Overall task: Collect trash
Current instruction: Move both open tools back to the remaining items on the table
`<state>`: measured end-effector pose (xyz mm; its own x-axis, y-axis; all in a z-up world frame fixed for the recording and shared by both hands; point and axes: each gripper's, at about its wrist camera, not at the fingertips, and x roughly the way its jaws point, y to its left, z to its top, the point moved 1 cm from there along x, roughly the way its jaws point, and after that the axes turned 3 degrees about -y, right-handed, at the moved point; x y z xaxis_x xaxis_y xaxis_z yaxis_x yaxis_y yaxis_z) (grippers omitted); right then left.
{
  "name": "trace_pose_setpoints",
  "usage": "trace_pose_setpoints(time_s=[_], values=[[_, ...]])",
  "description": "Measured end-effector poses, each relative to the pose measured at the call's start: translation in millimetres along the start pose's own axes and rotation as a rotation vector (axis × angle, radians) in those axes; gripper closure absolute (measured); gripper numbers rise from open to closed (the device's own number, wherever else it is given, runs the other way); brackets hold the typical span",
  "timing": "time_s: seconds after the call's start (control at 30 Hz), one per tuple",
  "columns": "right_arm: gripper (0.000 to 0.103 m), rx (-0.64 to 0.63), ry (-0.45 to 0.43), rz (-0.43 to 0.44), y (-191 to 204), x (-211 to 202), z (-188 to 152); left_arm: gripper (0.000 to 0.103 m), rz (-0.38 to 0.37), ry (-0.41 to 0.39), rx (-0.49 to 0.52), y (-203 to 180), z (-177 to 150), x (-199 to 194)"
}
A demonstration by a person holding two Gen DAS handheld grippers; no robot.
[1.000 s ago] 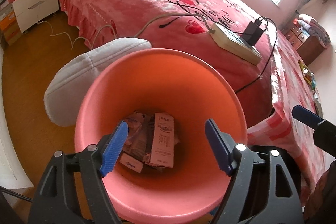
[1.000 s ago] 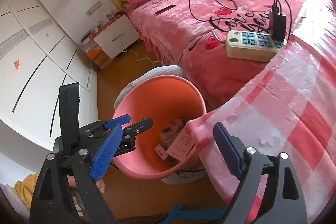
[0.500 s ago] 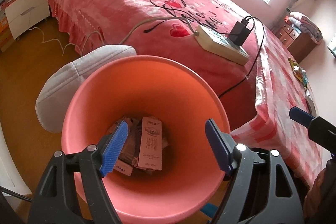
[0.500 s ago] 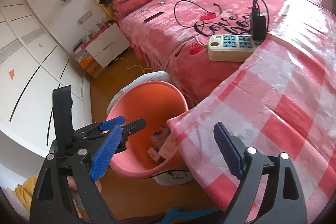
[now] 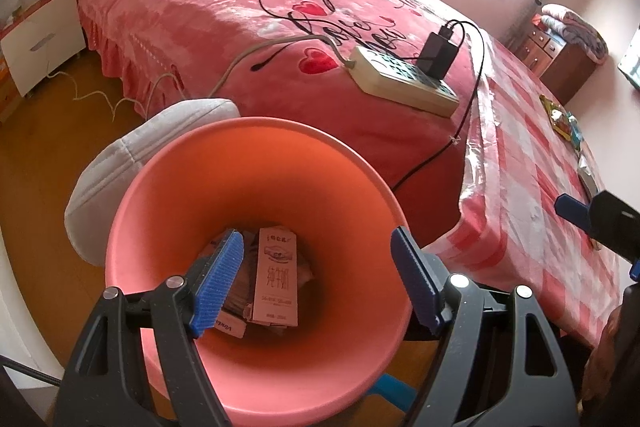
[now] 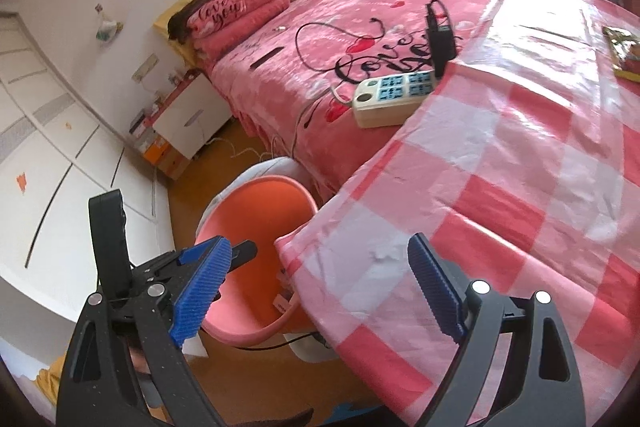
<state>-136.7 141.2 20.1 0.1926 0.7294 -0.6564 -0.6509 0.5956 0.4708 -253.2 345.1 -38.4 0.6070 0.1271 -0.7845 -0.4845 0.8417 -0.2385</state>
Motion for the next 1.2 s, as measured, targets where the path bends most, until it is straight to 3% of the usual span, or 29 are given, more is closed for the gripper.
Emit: trace_pose_setpoints(time_s=[0.47,1.2], values=[[0.014,0.096,-0.099,0.003,-48.0,-36.8,2.5,0.026,-0.016,-0.013,0.089,-49.6,8.3,-10.9],[0.014,0.156,-0.276,-0.057,-98.2,-104.2,0.6,0.026,-0.105,-0.017,0.288,-150.6,7.9,-14.8]])
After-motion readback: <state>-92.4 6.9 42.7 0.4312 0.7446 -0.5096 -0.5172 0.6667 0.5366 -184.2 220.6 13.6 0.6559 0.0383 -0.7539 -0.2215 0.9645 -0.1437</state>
